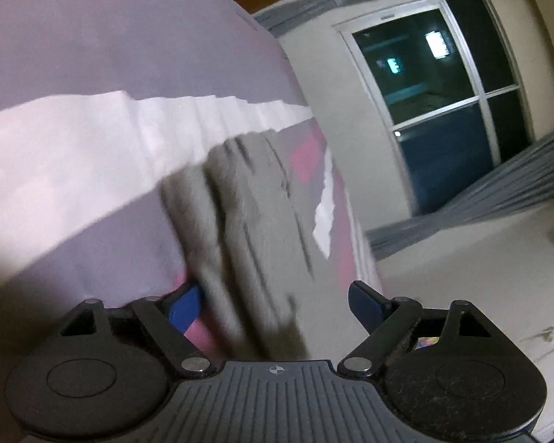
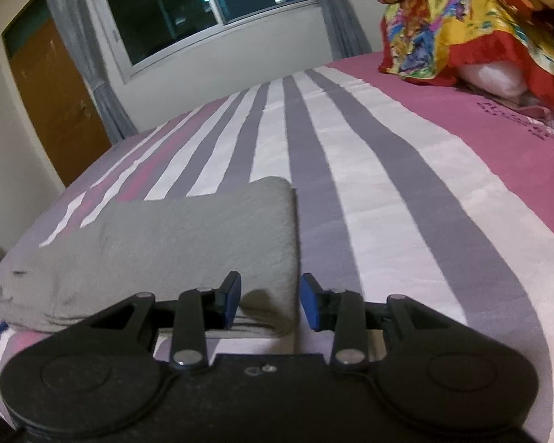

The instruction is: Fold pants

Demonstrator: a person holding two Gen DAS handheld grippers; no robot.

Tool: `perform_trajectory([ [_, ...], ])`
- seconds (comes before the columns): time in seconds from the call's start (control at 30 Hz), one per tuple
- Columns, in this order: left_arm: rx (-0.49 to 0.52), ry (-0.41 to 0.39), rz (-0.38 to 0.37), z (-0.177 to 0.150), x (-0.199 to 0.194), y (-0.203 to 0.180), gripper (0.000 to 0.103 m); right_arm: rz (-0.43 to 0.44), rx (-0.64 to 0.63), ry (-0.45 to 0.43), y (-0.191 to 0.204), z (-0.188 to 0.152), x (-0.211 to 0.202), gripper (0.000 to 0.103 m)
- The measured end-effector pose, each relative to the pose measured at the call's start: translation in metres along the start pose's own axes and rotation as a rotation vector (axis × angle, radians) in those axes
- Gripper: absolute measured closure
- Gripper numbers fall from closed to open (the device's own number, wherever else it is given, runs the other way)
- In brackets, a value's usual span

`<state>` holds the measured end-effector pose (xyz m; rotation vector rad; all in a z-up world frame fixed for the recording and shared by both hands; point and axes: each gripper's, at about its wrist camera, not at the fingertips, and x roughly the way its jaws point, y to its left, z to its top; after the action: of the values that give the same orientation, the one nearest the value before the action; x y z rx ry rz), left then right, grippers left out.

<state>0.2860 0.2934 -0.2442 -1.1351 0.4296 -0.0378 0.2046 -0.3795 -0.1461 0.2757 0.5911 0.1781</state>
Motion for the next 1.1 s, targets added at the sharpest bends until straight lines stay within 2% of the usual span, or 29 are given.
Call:
perform_trajectory([
  [0.07, -0.031, 0.006, -0.045, 0.012, 0.016, 0.008, 0.018, -0.002, 0.004, 0.008, 0.002, 0.0, 0.005, 0.067],
  [0.13, -0.02, 0.001, -0.073, 0.017, 0.026, 0.011, 0.019, -0.012, 0.028, 0.018, 0.0, -0.001, 0.01, 0.067],
  [0.17, -0.011, -0.005, -0.067, 0.017, 0.029, 0.01, 0.046, -0.018, 0.043, 0.024, -0.001, -0.001, 0.011, 0.066],
  [0.2, -0.048, -0.003, -0.032, 0.018, 0.03, 0.013, 0.083, -0.024, 0.058, 0.028, -0.004, -0.001, 0.012, 0.066],
  [0.23, -0.109, -0.017, -0.091, 0.019, 0.026, 0.018, 0.083, -0.03, 0.074, 0.029, -0.007, -0.001, 0.013, 0.065],
  [0.27, -0.111, -0.056, -0.166, 0.016, 0.017, 0.017, 0.083, -0.033, 0.087, 0.029, -0.01, -0.001, 0.013, 0.065],
  [0.33, 0.004, -0.114, -0.213, 0.005, 0.0, 0.011, 0.082, -0.036, 0.123, 0.019, -0.017, -0.002, 0.009, 0.065],
  [0.37, 0.01, -0.101, -0.175, 0.002, 0.002, 0.019, 0.082, -0.038, 0.145, 0.013, -0.021, -0.003, 0.008, 0.065],
  [0.4, -0.026, -0.067, -0.099, 0.002, 0.009, 0.033, 0.083, -0.04, 0.162, 0.01, -0.024, -0.003, 0.007, 0.065],
  [0.43, -0.043, -0.058, -0.096, 0.002, 0.013, 0.04, 0.082, -0.044, 0.183, 0.009, -0.027, -0.003, 0.008, 0.065],
  [0.57, 0.001, -0.032, -0.031, 0.005, 0.018, 0.026, 0.082, -0.061, 0.207, 0.008, -0.032, -0.004, 0.009, 0.067],
  [0.73, 0.028, 0.025, 0.014, 0.021, 0.022, 0.018, 0.081, -0.134, 0.139, 0.003, -0.032, 0.003, 0.004, 0.066],
  [0.83, 0.059, 0.04, 0.041, 0.028, 0.025, 0.01, 0.079, -0.243, 0.056, 0.03, -0.042, 0.007, 0.009, 0.057],
  [0.87, 0.064, 0.039, 0.045, 0.031, 0.022, 0.007, 0.079, -0.283, 0.04, 0.054, -0.048, 0.007, 0.014, 0.057],
  [0.9, 0.069, 0.034, 0.05, 0.029, 0.024, 0.006, 0.079, -0.287, 0.026, 0.076, -0.053, 0.007, 0.018, 0.057],
  [1.03, 0.091, 0.016, 0.075, 0.018, 0.015, 0.003, 0.079, -0.265, -0.089, 0.115, -0.045, 0.007, 0.024, 0.039],
  [1.1, 0.102, 0.017, 0.098, 0.014, 0.015, -0.007, 0.079, -0.266, -0.103, 0.111, -0.043, 0.007, 0.024, 0.036],
])
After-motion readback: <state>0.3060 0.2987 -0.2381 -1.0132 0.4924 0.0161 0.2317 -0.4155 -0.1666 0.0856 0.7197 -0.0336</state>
